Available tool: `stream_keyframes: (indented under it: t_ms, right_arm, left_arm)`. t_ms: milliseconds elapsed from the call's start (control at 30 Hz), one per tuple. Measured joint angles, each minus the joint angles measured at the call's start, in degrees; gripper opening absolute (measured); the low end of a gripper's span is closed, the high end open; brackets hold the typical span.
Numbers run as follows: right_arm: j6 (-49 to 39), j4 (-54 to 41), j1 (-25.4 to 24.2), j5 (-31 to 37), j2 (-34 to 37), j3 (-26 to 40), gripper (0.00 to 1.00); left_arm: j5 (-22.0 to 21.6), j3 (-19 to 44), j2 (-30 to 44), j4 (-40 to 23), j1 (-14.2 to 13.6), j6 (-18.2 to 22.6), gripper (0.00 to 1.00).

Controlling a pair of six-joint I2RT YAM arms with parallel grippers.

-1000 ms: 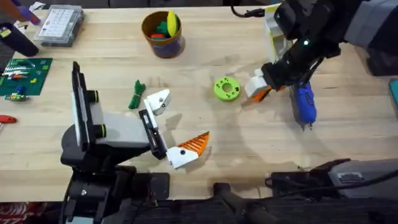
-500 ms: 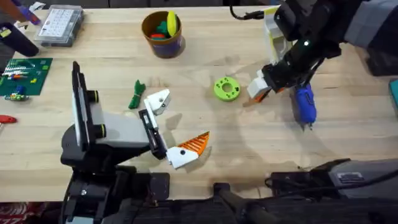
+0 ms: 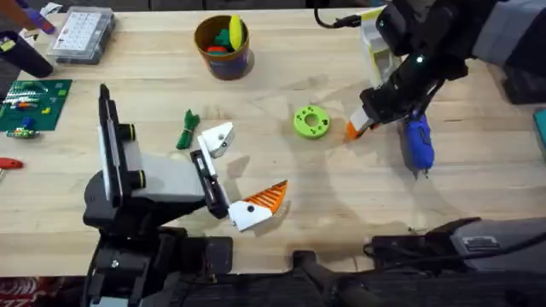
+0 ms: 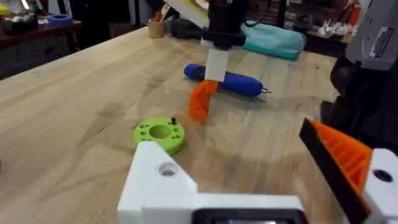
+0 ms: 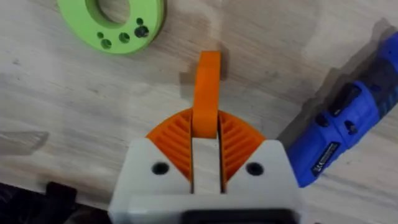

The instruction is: Pick up the gripper from the table and insert it into the empty holder that is missing its gripper. Then pick up a screw, insert it into the mounting hole, and use the screwdriver to tighten it. Finally, clean up the table by picking up the vegetable and placing it into the bucket.

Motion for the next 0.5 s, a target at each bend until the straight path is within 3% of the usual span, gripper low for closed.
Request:
stream_keyframes:
  t_ms: [133,500]
  right_arm:
    - [-0.1,0.1,0.0,0.2,-0.1,0.0,0.018]
    - [-0.2,0.2,0.0,0.2,-0.1,0.0,0.012]
  left_arm:
    - [0.0,0.0,0.0,0.0,0.0,0.0,0.990]
    - [0.0,0.0,0.0,0.0,0.0,0.0,0.990]
